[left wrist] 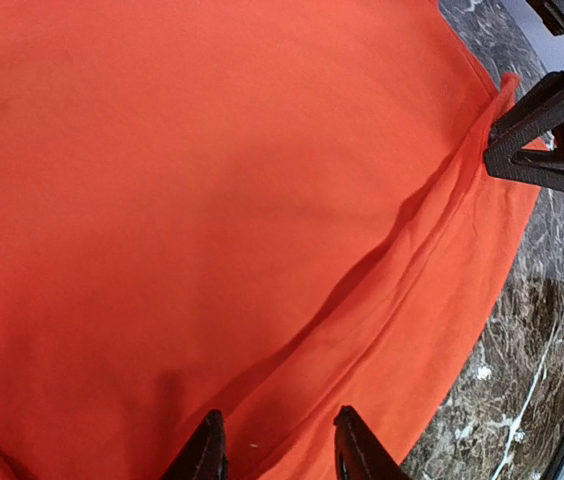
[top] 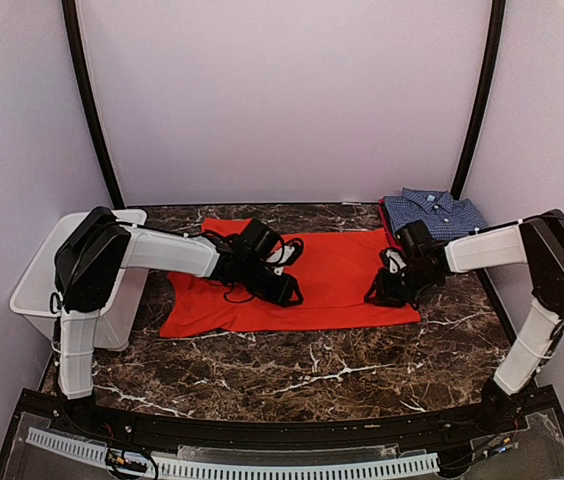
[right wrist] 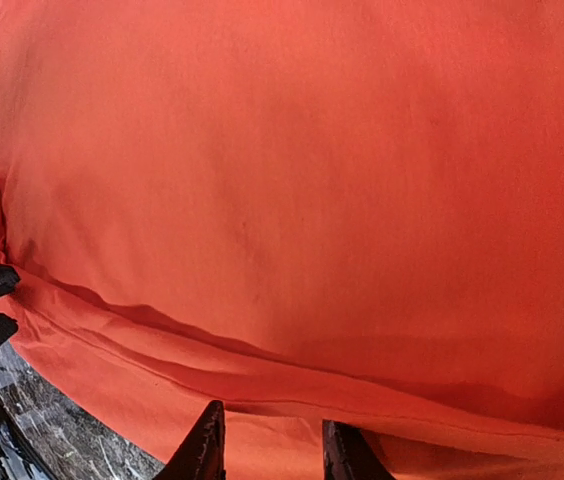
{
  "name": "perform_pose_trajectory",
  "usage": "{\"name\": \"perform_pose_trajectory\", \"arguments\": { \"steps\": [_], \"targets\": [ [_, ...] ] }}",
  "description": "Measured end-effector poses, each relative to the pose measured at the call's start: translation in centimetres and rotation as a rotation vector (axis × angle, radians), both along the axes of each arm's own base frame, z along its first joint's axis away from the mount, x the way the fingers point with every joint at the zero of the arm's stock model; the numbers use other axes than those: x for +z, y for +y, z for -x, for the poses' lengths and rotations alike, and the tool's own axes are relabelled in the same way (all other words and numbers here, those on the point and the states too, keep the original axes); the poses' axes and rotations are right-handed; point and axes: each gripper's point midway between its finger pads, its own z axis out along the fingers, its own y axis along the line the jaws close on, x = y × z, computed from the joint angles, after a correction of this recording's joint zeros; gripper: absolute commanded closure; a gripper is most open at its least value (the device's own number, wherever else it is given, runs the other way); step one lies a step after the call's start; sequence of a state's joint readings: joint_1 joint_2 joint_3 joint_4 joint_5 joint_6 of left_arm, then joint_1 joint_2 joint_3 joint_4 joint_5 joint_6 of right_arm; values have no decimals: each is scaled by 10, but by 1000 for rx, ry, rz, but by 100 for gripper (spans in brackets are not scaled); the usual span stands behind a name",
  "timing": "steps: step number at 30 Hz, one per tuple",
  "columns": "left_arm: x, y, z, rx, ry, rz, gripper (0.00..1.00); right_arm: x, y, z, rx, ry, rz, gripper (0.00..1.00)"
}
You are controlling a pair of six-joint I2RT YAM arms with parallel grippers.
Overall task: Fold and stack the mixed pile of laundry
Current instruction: Smooth out the 1/3-folded T-shirt at the center of the board.
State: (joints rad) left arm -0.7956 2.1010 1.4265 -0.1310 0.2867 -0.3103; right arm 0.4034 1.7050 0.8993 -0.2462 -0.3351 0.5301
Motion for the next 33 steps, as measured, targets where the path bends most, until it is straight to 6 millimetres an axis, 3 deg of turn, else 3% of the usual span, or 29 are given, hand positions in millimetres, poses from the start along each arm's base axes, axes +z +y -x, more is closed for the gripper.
{"name": "perform_pose_trajectory", "arguments": {
  "steps": [9, 16, 19, 22, 28, 33],
  "targets": [
    [9, 17, -31, 78, -50, 7, 58, -3, -8, -28, -14, -29, 10, 71],
    [35, -14, 2, -59, -89, 75, 59, -4, -17, -35, -31, -41, 17, 71],
    [34, -24, 15, -93, -77, 83, 59, -4, -20, -37, -33, -47, 24, 70],
    [27, -23, 12, -80, -65, 73, 59, -3, -20, -37, -29, -53, 29, 70],
    [-10, 13, -24, 74, -12, -6, 52, -3, -24, -35, -22, -56, 51, 69],
    [-9, 47, -57, 196, -31, -50, 48, 1, -30, -30, -12, -58, 80, 68]
  ]
}}
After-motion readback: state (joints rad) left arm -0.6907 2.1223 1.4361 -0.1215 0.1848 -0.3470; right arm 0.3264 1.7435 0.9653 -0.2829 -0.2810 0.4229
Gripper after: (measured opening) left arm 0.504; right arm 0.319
